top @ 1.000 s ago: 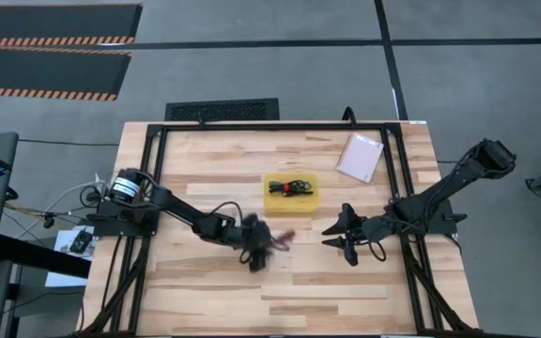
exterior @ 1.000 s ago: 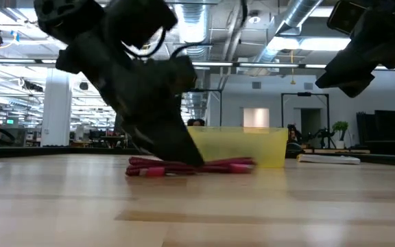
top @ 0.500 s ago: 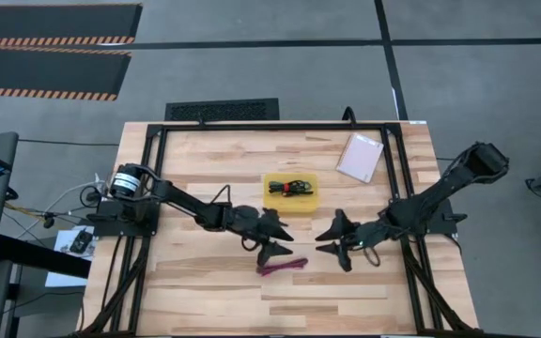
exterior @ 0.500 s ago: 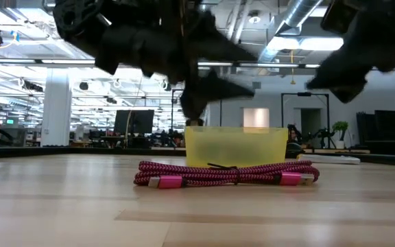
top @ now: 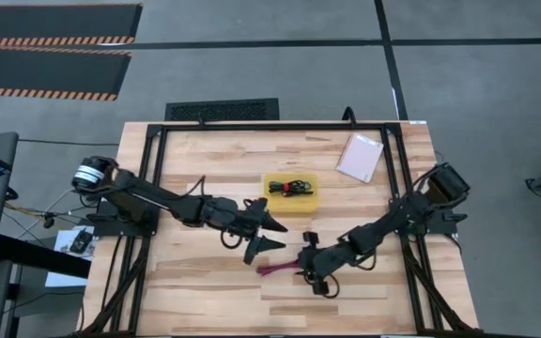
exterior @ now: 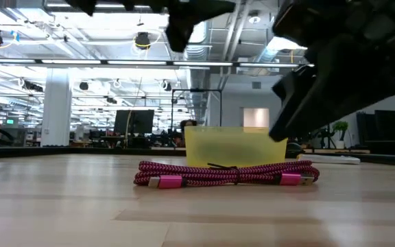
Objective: Pick and place USB-C Cables
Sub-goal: Put the pink charger cable into the yellow bin
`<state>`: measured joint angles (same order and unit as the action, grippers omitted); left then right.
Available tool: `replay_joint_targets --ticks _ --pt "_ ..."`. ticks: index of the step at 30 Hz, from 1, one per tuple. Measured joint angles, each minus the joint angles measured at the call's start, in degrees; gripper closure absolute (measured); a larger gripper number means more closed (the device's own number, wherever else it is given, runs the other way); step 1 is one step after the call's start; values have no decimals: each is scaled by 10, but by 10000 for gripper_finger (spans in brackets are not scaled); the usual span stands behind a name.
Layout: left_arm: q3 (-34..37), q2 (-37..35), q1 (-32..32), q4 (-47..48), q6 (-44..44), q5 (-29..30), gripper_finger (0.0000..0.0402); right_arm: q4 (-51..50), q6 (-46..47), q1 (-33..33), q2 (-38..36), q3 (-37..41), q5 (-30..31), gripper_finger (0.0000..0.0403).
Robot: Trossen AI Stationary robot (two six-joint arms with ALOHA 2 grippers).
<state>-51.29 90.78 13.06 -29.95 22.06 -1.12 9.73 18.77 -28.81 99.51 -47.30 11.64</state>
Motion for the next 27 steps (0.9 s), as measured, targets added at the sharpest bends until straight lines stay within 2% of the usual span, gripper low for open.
replay_joint_targets --ticks 4,7,18,21,27 --pt "0 -36 17 54 -20 57 185 -25 -22 10 22 -23 -13 244" --pt "0 -47 31 60 -30 85 185 -32 -27 19 36 -23 -13 244" --pt "0 -45 50 88 -38 141 185 -10 -4 47 75 -24 -83 249" --pt "0 -45 50 88 -36 142 185 -14 1 49 75 -24 -83 278" --pt "0 -45 51 89 -31 152 185 -23 22 50 74 -24 -87 374"
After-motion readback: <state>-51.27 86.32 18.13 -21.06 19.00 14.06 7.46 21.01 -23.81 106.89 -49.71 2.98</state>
